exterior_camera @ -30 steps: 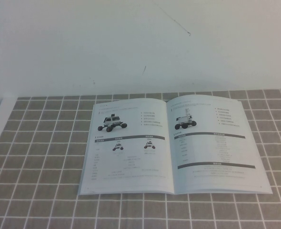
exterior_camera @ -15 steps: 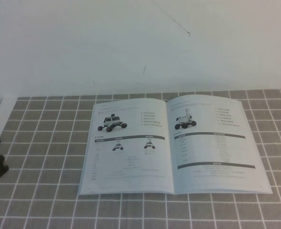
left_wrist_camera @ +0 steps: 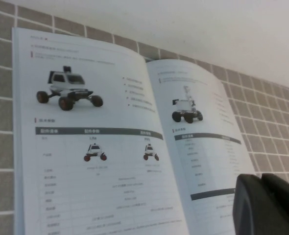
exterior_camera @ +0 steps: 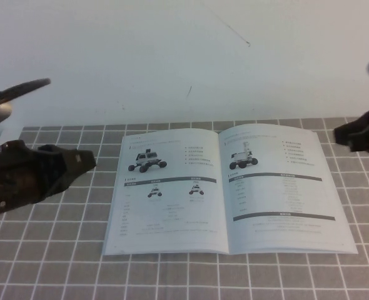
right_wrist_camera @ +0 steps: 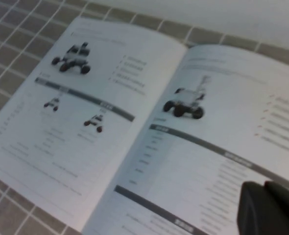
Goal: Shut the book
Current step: 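Close the open booklet and leave it lying on the table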
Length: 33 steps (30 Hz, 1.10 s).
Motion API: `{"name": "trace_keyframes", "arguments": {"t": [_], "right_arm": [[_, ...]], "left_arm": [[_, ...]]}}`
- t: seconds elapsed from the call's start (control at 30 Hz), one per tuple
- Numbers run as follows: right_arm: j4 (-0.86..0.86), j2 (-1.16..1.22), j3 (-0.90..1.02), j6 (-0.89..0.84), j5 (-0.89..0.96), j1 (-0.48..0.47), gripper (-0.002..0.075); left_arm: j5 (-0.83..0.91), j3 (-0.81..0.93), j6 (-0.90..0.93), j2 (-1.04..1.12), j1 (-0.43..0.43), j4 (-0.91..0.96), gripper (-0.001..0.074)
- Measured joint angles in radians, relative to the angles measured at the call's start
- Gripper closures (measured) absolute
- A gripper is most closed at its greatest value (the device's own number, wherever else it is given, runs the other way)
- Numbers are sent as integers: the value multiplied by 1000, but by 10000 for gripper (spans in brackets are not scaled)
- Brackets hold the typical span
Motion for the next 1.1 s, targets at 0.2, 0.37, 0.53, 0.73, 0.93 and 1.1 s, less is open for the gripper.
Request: {"name": "trace_keyframes", "arguments": {"t": [0.2,0.37,0.53,0.73,0.93,1.1], "right_arm": [[19,261,-87,-58,13,110,729],[-2,410,-143,-47,25,126,729],[-82,487,-162,0,27,126,729],[-100,509,-163,4,37,126,729],[-103,516,-163,6,39,126,729],[-104,537,-165,6,39,126,729]], "left_arm": [[61,-32,161,159,0,-164,737],[120,-155,83,321,0,-29,737],[168,-286,-124,485,0,218,737],[200,-374,-271,628,0,332,737],[217,-431,-284,716,0,365,584],[217,-450,-287,725,0,379,302]]}}
